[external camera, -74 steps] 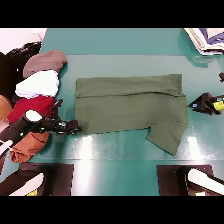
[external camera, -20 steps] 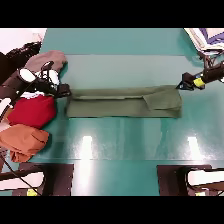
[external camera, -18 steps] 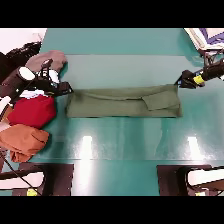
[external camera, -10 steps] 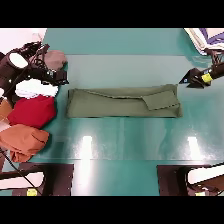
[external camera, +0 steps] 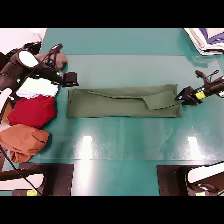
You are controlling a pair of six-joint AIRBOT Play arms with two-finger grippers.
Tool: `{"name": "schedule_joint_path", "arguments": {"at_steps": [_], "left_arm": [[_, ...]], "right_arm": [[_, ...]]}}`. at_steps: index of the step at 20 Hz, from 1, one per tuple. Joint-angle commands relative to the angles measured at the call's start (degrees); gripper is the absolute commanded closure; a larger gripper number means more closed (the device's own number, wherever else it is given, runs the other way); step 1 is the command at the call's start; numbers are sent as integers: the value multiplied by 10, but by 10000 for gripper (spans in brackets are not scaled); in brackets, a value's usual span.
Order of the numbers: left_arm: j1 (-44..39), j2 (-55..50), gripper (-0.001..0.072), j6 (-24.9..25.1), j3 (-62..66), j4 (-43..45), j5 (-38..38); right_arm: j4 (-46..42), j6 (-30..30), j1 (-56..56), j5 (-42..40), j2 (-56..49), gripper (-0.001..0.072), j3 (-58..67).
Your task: Fold the shirts.
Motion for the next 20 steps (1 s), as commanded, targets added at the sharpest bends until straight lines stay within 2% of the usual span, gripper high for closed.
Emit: {"name": "schedule_joint_path", "arguments": {"at_steps": [1, 3, 4, 6, 8, 12, 17, 20], "left_arm": [[-23, -1, 675, -4, 0, -2, 4], [-24, -1, 675, -5, 0, -9, 4], [-24, -4, 684, -5, 0, -17, 5], [-24, -19, 684, -5, 0, -54, 5], [-32, -43, 684, -3, 2, -90, 10], [-96, -111, 684, -3, 47, -93, 44], [-193, -240, 684, -9, 181, -94, 39], [-230, -295, 684, -19, 242, -93, 26]], "right_arm": [[35, -21, 11, -8, -43, 102, 5], [33, -22, 27, -7, -54, 172, 17], [33, -25, 33, -9, -54, 302, 20], [34, -30, 35, -6, -52, 674, 20], [34, -29, 35, 18, -48, 694, 20], [39, 3, 42, 26, 23, 695, 20], [151, 59, 75, 21, 130, 695, 33], [158, 89, 118, 29, 150, 695, 107]]}}
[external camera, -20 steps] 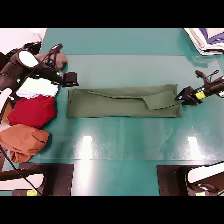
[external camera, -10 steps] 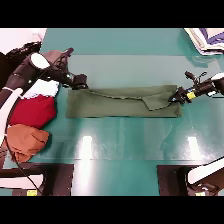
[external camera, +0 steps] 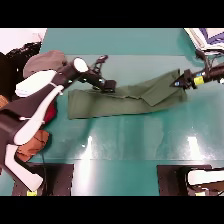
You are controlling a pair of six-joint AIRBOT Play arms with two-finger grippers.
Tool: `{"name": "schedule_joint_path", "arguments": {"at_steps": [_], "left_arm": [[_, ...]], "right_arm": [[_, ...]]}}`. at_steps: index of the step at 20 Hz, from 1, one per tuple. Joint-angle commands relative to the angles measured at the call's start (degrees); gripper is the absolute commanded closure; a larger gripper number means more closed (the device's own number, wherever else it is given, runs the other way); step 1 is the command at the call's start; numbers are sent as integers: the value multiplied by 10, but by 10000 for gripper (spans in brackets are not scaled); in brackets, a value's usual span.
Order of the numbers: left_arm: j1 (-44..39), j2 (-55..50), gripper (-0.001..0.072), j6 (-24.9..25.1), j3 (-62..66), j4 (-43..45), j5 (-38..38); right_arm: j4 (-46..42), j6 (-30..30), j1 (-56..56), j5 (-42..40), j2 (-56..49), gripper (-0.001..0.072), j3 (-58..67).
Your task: Fold the shirts.
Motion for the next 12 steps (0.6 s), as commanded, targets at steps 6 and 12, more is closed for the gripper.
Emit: {"name": "schedule_joint_path", "arguments": {"at_steps": [6, 12], "left_arm": [[-55, -82, 684, -23, 70, 0, -2], [-55, -86, 684, -25, 70, -3, 29]], "right_arm": [[33, 82, 121, 1, 29, 695, 179], [33, 87, 201, -31, 26, 695, 203]]}}
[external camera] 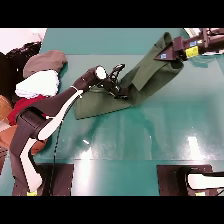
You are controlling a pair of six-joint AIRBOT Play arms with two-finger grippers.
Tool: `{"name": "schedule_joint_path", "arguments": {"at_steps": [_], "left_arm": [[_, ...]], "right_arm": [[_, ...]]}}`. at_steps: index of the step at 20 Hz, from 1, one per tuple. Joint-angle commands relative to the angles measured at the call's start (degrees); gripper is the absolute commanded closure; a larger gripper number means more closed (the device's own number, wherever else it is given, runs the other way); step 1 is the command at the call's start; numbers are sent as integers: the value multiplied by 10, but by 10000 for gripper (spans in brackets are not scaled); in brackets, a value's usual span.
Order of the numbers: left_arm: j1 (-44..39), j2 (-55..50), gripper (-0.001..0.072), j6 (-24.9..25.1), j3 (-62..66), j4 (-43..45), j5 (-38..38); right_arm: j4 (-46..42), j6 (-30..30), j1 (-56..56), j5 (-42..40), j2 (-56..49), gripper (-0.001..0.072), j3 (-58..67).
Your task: Fold the shirts.
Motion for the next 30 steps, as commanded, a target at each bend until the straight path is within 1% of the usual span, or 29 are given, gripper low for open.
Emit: {"name": "schedule_joint_path", "arguments": {"at_steps": [1, 3, 5, 8, 10, 13, 16, 17, 18, 19, 20, 22, 24, 26, 29, 30], "left_arm": [[1, -2, 684, 0, 2, -1, 12], [14, 4, 684, 1, 2, 3, -16], [38, 22, 685, 1, 3, 26, -54], [92, 67, 685, 1, 2, 92, -101], [137, 107, 685, 1, 2, 134, -115], [219, 177, 684, 5, 2, 165, -127], [294, 238, 684, 5, 2, 172, -132], [315, 256, 684, 5, 2, 172, -132], [334, 271, 684, 5, 2, 172, -133], [348, 282, 684, 5, 2, 172, -137], [360, 292, 684, 5, 2, 172, -140], [372, 304, 684, 6, 2, 172, -150], [372, 306, 684, 20, 2, 170, -160], [372, 305, 684, 20, 2, 169, -175], [372, 305, 684, 20, 1, 168, -176], [372, 305, 684, 20, 1, 167, -176]], "right_arm": [[1, 0, 44, -20, -5, 695, 12], [1, -8, 60, -26, -14, 695, 12], [1, -14, 73, -30, -26, 695, 12], [2, -14, 98, -37, -47, 695, 12], [13, -22, 132, -64, -64, 695, 12], [14, -61, 216, -150, -95, 694, 12], [51, -134, 317, -271, -146, 691, 12], [58, -160, 351, -317, -169, 609, 13], [55, -172, 377, -346, -191, 403, 21], [56, -181, 398, -356, -217, 273, 40], [54, -181, 410, -347, -239, 253, 68], [47, -179, 407, -319, -255, 267, 112], [19, -162, 375, -287, -235, 289, 111], [-48, -126, 322, -258, -189, 289, 56], [-167, -50, 225, -204, -133, 288, -37], [-192, -40, 190, -189, -120, 277, -70]]}}
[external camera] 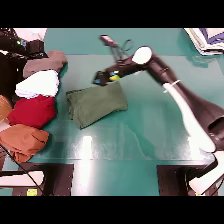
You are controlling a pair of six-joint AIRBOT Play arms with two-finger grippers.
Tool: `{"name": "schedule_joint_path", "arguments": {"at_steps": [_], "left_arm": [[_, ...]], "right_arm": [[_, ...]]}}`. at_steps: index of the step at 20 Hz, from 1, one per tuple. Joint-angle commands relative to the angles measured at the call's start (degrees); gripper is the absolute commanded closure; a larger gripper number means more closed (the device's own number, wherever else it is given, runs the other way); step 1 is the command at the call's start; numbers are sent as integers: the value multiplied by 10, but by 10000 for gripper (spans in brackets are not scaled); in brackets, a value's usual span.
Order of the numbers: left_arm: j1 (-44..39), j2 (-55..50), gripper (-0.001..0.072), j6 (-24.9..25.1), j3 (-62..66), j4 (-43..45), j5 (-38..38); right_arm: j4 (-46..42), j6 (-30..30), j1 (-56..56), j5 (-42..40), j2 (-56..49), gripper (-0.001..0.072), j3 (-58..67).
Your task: Fold the shirts.
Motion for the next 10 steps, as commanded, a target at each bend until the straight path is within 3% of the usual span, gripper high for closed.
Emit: {"name": "schedule_joint_path", "arguments": {"at_steps": [1, 2, 3, 6, 10], "left_arm": [[3, 2, 684, 2, 0, -2, -6], [3, 2, 684, 2, 0, -2, -5], [3, 2, 683, 2, 0, -4, -5], [3, 1, 684, 2, -2, -7, -5], [3, 0, 684, 2, -18, -24, -2]], "right_arm": [[-102, 58, -110, 60, 44, 201, -98], [-93, 59, -143, 72, 43, 59, -124], [-75, 60, -173, 82, 38, 18, -145], [23, 60, -230, 102, 0, 21, -193], [119, 51, -219, 103, -66, 22, -186]]}}
